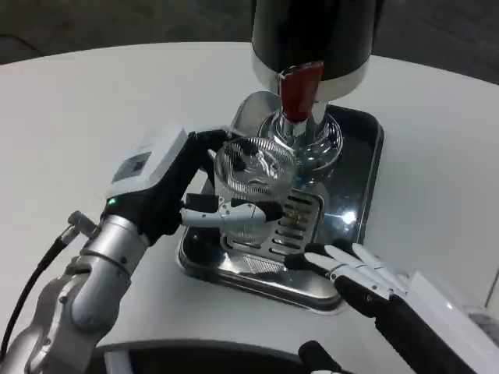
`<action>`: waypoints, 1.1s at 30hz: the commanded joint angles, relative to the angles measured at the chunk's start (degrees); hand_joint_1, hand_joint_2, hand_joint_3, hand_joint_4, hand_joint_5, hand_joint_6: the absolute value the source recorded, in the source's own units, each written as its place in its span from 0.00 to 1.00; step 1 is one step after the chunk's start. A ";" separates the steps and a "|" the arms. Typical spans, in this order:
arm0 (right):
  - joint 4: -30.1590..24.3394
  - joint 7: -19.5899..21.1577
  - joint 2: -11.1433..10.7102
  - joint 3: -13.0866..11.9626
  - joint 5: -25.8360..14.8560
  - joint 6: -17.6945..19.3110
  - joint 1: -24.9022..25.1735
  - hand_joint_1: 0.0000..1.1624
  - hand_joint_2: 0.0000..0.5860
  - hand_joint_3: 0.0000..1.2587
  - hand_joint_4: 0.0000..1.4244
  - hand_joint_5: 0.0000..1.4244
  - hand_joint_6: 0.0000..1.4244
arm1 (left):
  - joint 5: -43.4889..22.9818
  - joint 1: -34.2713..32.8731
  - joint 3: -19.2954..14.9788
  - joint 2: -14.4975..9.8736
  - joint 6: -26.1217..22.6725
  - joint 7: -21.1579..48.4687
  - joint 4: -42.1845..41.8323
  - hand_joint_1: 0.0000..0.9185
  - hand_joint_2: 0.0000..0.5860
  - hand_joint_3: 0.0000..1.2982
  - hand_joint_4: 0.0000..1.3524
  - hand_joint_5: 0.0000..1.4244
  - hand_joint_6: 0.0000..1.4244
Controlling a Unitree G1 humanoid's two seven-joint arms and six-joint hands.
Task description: Grasp the cup under the faucet to collect the drink, then remove the cup.
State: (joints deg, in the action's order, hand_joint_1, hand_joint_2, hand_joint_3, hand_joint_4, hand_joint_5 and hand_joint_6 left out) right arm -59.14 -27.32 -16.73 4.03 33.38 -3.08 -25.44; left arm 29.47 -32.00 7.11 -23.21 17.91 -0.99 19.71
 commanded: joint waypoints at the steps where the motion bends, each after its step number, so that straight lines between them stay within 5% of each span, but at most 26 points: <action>1: -0.71 -0.15 0.01 -0.04 -0.64 -0.92 -0.41 0.45 0.81 0.13 0.05 0.00 0.00 | 0.14 -0.16 1.04 0.62 -0.65 -0.48 0.19 0.58 0.19 0.56 0.59 0.55 0.36; 33: -0.70 0.45 0.19 -0.95 -1.87 -1.40 -0.93 0.44 0.82 0.14 0.06 0.00 0.00 | 1.21 -0.77 3.95 1.22 -0.86 -0.43 0.38 0.57 0.19 0.56 0.58 0.53 0.36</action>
State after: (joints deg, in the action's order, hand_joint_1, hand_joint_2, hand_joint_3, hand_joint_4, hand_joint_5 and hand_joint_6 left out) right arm -59.14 -27.31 -16.62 3.11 32.08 -4.21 -25.75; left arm 29.98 -33.09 10.41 -21.72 17.70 -1.36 19.69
